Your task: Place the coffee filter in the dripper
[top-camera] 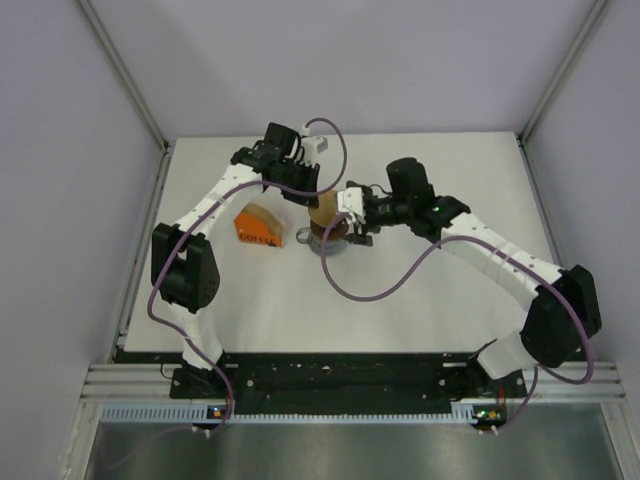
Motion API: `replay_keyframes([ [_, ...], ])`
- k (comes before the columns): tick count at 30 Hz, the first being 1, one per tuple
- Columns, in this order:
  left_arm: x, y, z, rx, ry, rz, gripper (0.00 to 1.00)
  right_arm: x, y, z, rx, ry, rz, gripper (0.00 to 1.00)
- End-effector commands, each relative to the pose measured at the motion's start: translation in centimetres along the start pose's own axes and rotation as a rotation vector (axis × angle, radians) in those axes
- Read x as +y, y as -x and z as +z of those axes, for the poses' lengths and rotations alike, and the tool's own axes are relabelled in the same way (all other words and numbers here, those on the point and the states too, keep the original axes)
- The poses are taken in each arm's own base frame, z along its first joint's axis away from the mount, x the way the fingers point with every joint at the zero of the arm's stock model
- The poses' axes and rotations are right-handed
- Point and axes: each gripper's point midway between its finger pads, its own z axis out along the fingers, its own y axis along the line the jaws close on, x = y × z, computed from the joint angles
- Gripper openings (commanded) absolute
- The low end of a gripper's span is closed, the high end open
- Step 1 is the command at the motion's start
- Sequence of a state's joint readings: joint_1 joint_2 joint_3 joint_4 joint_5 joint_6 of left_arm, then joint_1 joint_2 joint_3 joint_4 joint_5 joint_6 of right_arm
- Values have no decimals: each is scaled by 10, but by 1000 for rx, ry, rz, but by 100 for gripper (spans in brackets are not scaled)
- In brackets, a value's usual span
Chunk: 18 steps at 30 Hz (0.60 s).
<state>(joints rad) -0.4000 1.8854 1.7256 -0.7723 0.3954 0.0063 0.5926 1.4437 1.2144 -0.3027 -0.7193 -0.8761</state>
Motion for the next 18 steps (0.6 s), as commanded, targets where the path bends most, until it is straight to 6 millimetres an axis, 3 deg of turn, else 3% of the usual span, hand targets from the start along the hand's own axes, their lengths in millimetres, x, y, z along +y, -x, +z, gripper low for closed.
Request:
replay_keyframes([
  [1,-3,11,-11,-33,2,16,15,-7,-3,20,71,-11,-119,75],
  [11,-3,11,-10,-33,-2,14,15,-16,-30,43,190,-38,-82,75],
  [15,-3,11,-10,-33,-1,13,15,-8,-39,50,228,8,-60,70],
  [18,-3,11,-10,-33,0,16,15,2,-40,55,233,49,-76,61],
])
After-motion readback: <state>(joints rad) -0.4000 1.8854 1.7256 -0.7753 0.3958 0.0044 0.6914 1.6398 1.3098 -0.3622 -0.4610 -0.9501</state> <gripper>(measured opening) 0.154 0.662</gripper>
